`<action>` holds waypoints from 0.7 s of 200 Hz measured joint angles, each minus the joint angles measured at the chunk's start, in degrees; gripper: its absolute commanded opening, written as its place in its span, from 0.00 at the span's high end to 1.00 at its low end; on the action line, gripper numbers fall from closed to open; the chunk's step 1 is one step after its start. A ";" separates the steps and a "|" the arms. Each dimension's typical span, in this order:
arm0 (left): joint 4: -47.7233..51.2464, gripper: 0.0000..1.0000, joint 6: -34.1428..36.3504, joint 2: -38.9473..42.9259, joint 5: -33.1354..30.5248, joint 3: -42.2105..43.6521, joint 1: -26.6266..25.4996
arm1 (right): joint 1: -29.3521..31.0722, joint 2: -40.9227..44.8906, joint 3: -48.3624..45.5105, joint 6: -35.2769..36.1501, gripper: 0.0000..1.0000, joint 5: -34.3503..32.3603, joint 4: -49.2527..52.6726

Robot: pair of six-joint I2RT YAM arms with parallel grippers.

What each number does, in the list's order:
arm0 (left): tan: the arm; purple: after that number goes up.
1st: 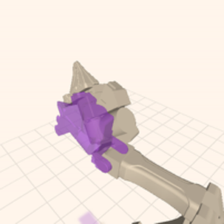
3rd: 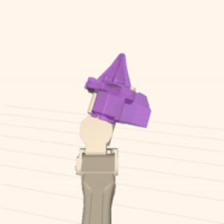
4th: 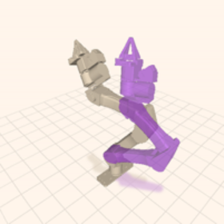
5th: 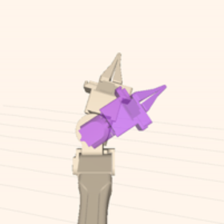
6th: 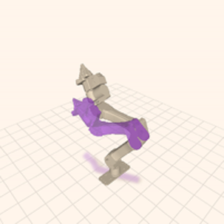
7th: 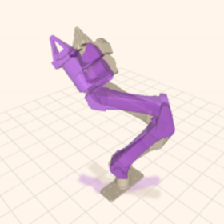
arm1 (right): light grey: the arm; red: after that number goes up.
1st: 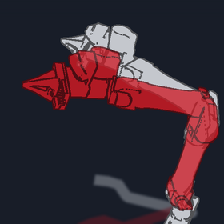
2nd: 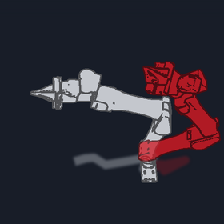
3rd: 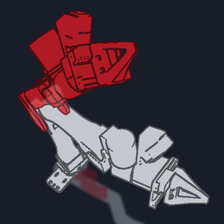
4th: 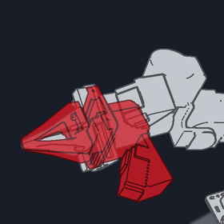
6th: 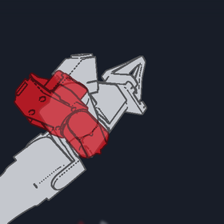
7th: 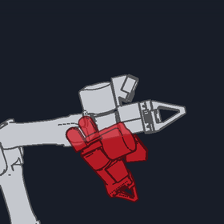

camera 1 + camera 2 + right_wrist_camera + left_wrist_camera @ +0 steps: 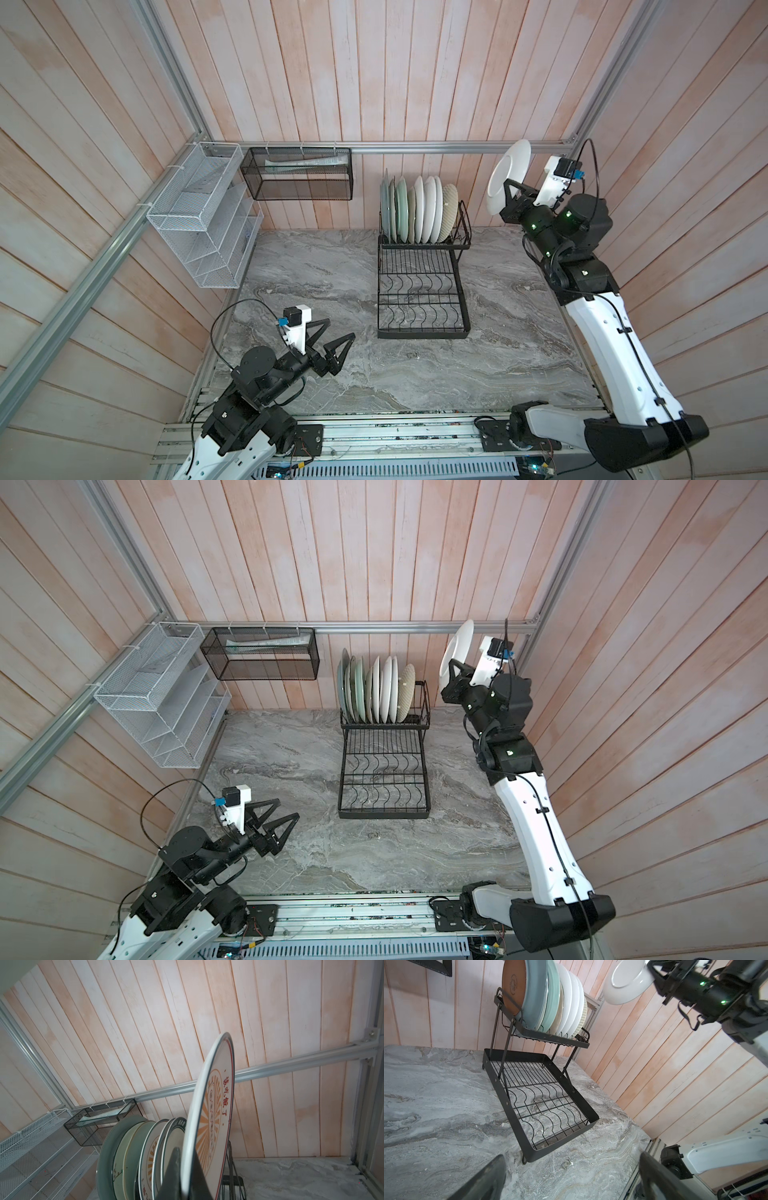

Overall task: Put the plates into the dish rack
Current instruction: 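Carry the sunburst plate over the rack and lower it beside the bamboo tray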

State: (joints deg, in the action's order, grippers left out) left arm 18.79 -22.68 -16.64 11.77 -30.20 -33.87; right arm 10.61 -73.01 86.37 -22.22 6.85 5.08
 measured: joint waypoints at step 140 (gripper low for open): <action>-0.15 0.00 2.99 -0.02 1.44 0.00 0.61 | -2.25 -14.08 6.08 -2.32 1.00 17.70 6.16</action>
State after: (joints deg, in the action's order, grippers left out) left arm 18.63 -19.68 -16.67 13.21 -30.20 -33.26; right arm 8.36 -87.09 92.44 -24.53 24.56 11.25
